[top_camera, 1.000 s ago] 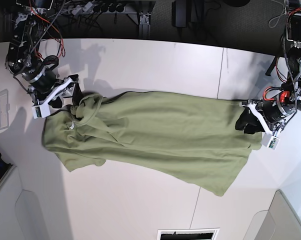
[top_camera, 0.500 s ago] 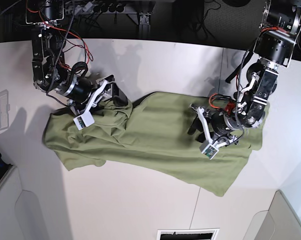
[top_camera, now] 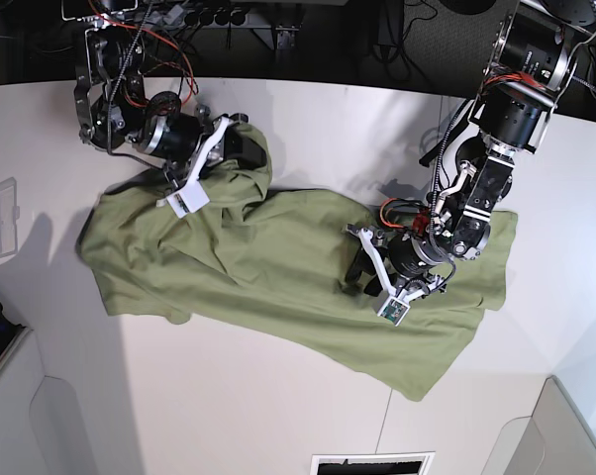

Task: Layout the t-shirt on the table in an organized manner, then fold the t-shirt properly
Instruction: 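Drag the shirt fabric inward with both grippers to flatten it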

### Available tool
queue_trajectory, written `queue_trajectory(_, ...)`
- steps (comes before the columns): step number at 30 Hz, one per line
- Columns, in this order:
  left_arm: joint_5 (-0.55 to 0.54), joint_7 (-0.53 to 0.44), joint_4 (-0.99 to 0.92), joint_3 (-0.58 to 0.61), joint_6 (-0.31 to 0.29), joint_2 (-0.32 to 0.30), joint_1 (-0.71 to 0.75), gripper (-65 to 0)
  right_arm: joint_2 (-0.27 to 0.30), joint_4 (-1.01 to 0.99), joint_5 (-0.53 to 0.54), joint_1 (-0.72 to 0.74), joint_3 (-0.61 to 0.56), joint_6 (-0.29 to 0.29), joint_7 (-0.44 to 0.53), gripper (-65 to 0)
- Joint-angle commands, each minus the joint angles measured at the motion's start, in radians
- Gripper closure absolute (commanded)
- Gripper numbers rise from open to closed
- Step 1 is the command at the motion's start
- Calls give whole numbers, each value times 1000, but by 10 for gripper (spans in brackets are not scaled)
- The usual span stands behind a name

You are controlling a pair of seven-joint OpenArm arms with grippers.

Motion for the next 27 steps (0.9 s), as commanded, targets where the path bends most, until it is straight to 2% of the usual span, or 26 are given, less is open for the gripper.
queue_trajectory(1, 24, 45, -3, -1, 5, -6, -11, -285, 6, 49, 47, -6, 2, 21, -14, 0)
queue_trajectory(5, 32, 49, -3, -1, 5, -6, -11, -285, 22, 188, 152, -74, 2, 34, -156, 0)
queue_trajectory(9, 32, 55, -3, -1, 5, -7, -11, -285, 64, 315, 180, -127, 2, 28, -265, 0)
queue_trajectory(10, 33, 58, -3, -1, 5, -6, -11, -285, 79, 333, 177, -138, 2, 26, -277, -45)
queue_trajectory(12, 34, 68, -3, -1, 5, -7, -11, -285, 107, 354, 180, -156, 2, 26, -296, -259)
queue_trajectory(13, 34, 72, -3, -1, 5, -7, -11, -285, 121, 361, 183, -164, 2, 26, -296, -345)
queue_trajectory(14, 34, 76, -3, -1, 5, -7, -11, -285, 132, 368, 193, -172, 2, 27, -300, -401)
queue_trajectory(15, 34, 80, -3, -1, 5, -7, -11, -285, 143, 374, 217, -177, 2, 28, -320, -425)
queue_trajectory(19, 42, 98, -3, -1, 5, -10, -12, -285, 185, 400, 389, -184, 2, 38, -469, -424)
queue_trajectory(23, 56, 115, 28, -3, 5, -34, -16, -285, 196, 443, 396, -186, 22, 38, -465, -424)
queue_trajectory(27, 49, 144, 176, -3, 5, -100, -5, -285, 191, 518, 369, -181, 113, 37, -424, -424)
